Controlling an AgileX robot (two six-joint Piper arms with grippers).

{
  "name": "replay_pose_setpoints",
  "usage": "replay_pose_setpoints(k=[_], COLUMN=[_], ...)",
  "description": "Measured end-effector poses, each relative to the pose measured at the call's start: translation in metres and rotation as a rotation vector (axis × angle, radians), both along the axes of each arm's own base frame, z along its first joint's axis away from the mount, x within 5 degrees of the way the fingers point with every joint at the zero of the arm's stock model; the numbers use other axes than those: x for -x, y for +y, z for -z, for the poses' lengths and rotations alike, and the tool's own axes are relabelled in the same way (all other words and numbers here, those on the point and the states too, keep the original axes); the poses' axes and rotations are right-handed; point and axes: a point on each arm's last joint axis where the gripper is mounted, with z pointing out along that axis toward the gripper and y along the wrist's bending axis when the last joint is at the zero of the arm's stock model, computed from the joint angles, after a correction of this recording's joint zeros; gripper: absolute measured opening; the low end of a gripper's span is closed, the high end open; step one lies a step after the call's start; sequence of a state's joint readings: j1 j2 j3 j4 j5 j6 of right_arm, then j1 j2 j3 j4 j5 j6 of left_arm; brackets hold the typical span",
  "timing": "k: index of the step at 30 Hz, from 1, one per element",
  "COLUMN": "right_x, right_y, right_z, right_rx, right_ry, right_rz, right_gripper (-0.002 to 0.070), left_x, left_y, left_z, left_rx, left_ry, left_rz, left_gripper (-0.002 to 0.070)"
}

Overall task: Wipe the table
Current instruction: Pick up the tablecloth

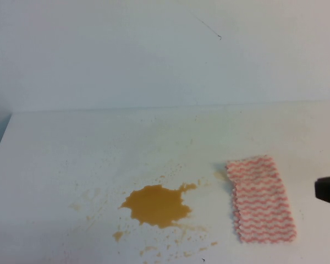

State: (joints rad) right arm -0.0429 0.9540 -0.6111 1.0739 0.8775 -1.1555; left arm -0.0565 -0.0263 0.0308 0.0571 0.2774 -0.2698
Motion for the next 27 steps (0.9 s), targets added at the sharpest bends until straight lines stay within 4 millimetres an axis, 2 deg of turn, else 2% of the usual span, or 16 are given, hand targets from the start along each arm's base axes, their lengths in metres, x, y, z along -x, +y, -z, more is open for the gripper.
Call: replay_pose_setpoints(k=[2, 5, 11, 15, 19, 27], right_x=[-0.001, -0.004, -0.007, -0.012, -0.018, -0.02], right_y=[0.007, 0.011, 0.012, 0.009, 0.002, -0.002], right_z=[-0.008, -0.019, -0.03, -0.037, -0.041, -0.03], right_rx=[-0.104, -0.229, -0.317, -0.25, -0.094, 0.168], right_ry=[-0.051, -0.104, -0.189, -0.246, -0.2, -0.067], right_rz=[-0.063, -0.062, -0.046, -0.032, 0.033, 0.151], right_gripper=[-0.0002, -0.0002, -0.0002, -0.0001, -0.0001, 0.0], left_x=[0.0, 0.0, 0.0, 0.0, 0.0, 0.0], left_y=[0.0, 0.0, 0.0, 0.0, 0.0, 0.0], left_z=[0.0, 0.0, 0.0, 0.0, 0.0, 0.0], left_rx=[0.0, 0.0, 0.0, 0.0, 0.0, 0.0], left_ry=[0.0, 0.0, 0.0, 0.0, 0.0, 0.0], left_rz=[0.0, 0.0, 0.0, 0.0, 0.0, 0.0], left_gripper=[0.0, 0.0, 0.0, 0.0, 0.0, 0.0])
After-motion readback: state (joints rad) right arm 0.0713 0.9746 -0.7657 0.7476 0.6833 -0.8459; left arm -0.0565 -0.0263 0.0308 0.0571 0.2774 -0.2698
